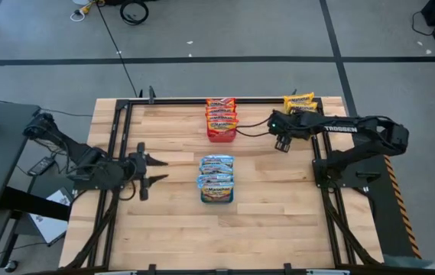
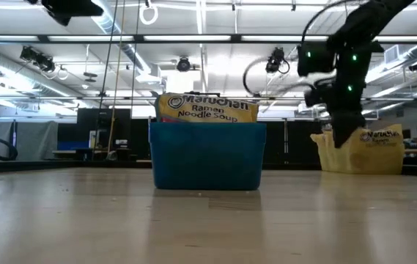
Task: Sort Maruchan noodles
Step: Return to Home Position
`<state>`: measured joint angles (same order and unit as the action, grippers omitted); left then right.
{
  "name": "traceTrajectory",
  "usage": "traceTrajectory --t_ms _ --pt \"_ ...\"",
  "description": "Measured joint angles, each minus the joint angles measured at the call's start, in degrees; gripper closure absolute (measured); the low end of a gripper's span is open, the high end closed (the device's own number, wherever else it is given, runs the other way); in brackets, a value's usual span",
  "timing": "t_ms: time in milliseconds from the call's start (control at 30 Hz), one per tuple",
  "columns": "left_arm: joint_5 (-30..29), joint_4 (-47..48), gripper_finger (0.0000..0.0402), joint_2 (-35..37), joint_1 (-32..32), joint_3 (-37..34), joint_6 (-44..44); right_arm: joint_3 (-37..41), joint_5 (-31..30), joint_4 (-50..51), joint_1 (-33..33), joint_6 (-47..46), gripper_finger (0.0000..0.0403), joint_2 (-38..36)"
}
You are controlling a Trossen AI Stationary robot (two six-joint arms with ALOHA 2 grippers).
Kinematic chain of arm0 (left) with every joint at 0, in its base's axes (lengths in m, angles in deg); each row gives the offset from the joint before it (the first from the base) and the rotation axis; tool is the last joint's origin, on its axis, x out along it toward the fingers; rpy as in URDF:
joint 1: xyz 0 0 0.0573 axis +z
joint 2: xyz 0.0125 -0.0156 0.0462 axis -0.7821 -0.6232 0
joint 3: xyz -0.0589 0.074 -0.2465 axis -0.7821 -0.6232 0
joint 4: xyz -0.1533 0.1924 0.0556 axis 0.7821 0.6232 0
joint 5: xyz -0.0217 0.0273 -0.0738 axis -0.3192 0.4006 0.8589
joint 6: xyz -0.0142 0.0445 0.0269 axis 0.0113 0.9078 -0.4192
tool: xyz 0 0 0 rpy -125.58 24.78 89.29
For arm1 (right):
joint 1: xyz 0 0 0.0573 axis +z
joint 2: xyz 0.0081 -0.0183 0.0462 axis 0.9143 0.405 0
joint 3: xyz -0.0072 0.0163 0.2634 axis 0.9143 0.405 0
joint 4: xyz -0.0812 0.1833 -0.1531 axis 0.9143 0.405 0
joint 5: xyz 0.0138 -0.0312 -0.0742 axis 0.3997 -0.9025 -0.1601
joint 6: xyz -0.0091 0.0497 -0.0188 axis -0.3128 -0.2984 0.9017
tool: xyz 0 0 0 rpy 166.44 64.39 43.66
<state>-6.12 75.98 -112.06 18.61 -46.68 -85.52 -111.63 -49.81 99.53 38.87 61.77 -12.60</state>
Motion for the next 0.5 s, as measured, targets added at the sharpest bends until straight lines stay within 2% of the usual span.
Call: traceTrajectory --t_ms 167,300,500 --pt "4.4 0.2 0.0246 0.1 7.0 0.0 -0.7 -1.7 3.2 -5.6 2.4 -0.9 0.0182 -4.1" --pt "6.4 -0.6 0.0267 0.2 11.1 -0.7 -0.2 0.9 9.2 -16.5 4.1 -3.5 0.0184 -8.4" --pt "11.5 -11.9 0.0308 4.6 15.0 -10.2 1.2 8.9 17.1 -38.5 8.1 -6.1 0.0198 -12.7"
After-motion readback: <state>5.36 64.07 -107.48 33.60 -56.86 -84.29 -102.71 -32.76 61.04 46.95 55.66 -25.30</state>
